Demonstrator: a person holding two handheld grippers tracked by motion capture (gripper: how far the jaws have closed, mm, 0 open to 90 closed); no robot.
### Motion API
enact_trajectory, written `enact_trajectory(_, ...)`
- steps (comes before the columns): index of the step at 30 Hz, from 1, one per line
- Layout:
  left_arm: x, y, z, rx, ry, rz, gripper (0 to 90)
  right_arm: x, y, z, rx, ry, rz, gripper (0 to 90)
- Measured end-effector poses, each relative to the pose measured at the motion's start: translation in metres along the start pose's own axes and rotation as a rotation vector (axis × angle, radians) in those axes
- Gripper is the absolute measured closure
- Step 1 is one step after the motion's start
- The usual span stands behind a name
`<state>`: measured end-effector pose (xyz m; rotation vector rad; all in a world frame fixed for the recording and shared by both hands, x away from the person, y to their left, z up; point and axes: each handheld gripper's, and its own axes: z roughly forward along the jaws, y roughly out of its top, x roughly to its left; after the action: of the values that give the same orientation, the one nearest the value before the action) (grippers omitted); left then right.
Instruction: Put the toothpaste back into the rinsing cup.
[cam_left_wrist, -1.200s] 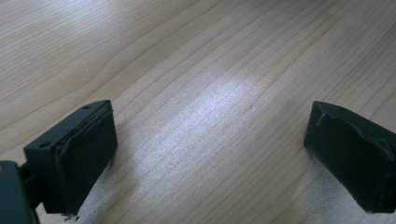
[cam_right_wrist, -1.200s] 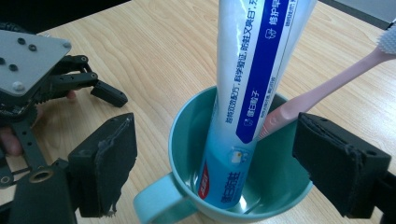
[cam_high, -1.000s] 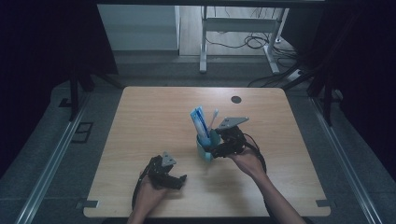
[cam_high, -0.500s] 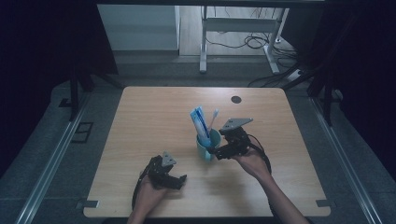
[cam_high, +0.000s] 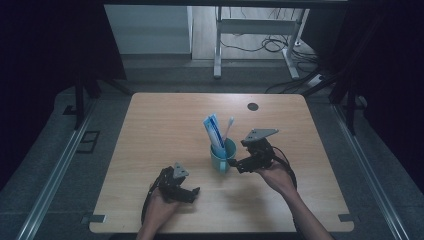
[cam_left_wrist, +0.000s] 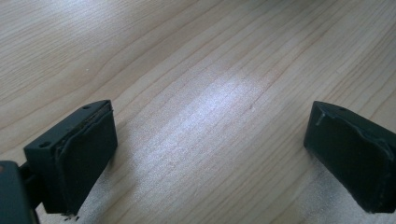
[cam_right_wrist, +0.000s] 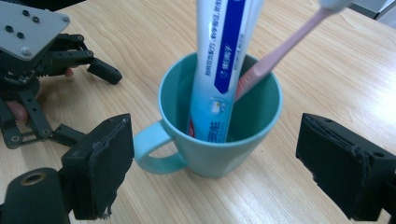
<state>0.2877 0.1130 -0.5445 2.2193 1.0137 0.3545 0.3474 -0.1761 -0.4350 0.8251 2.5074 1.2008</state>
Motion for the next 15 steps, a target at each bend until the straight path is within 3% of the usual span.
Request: enact_trajectory(15,0.000,0.000,0.000,0.000,0.000,0.001,2.7,-0.012,-0.024,-0.016,0.006,-0.038,0.034,11.6)
